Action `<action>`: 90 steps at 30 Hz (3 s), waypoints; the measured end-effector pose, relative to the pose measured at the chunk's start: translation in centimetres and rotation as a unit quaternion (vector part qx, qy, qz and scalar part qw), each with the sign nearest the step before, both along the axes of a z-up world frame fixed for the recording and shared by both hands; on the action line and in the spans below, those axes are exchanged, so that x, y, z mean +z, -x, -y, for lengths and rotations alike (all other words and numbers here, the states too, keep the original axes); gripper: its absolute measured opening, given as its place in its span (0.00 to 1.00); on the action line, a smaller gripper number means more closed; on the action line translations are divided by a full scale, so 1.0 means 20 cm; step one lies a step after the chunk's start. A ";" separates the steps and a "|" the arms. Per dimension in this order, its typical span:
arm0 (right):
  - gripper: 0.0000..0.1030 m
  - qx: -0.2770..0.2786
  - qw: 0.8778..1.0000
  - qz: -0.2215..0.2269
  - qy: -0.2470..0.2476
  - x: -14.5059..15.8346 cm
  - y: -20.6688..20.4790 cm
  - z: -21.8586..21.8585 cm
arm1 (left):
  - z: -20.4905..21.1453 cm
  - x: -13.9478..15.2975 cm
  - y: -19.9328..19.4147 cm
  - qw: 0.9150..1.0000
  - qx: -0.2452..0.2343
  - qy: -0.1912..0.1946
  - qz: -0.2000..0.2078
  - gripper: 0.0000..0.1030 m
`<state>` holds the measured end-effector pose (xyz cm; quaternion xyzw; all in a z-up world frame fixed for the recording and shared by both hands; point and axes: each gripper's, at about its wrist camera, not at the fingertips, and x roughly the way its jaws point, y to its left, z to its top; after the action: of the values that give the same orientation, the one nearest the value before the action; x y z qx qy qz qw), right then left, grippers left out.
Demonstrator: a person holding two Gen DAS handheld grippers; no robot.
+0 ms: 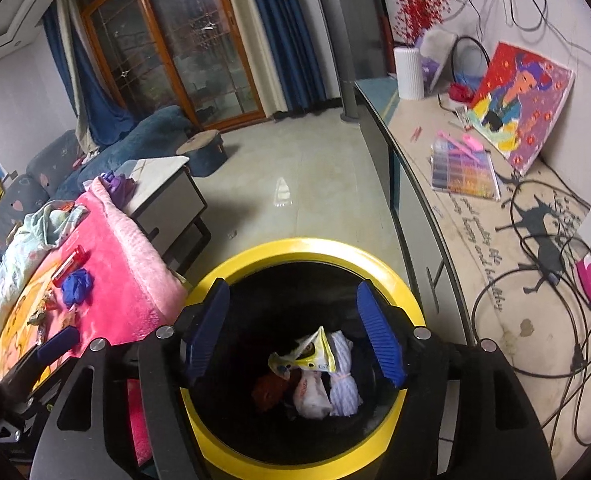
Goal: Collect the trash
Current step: 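Move both open tools back over the remaining candy on the blanket, then grasp the green candy wrapper with the left tool while the right tool grasps the purple snack bag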
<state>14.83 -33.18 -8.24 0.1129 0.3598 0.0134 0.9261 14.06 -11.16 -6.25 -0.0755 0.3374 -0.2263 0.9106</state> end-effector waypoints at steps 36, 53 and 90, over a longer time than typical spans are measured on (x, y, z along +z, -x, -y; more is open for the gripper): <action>0.69 0.156 0.982 0.097 0.051 0.25 0.23 -0.66 | -0.63 0.21 0.18 0.981 0.179 0.000 0.075 0.90; 0.69 0.214 0.972 0.081 0.050 0.21 0.17 -1.00 | -0.98 0.17 0.19 0.963 0.264 0.012 0.057 0.90; 0.51 0.270 0.961 -0.028 0.058 -0.24 -0.15 -1.48 | -1.45 -0.23 -0.04 0.920 0.327 0.193 -0.100 0.47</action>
<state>17.78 -3.66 -13.08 -0.0417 0.4028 0.2385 0.8827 14.81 17.91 -10.82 -0.3783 0.3329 0.0323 0.8631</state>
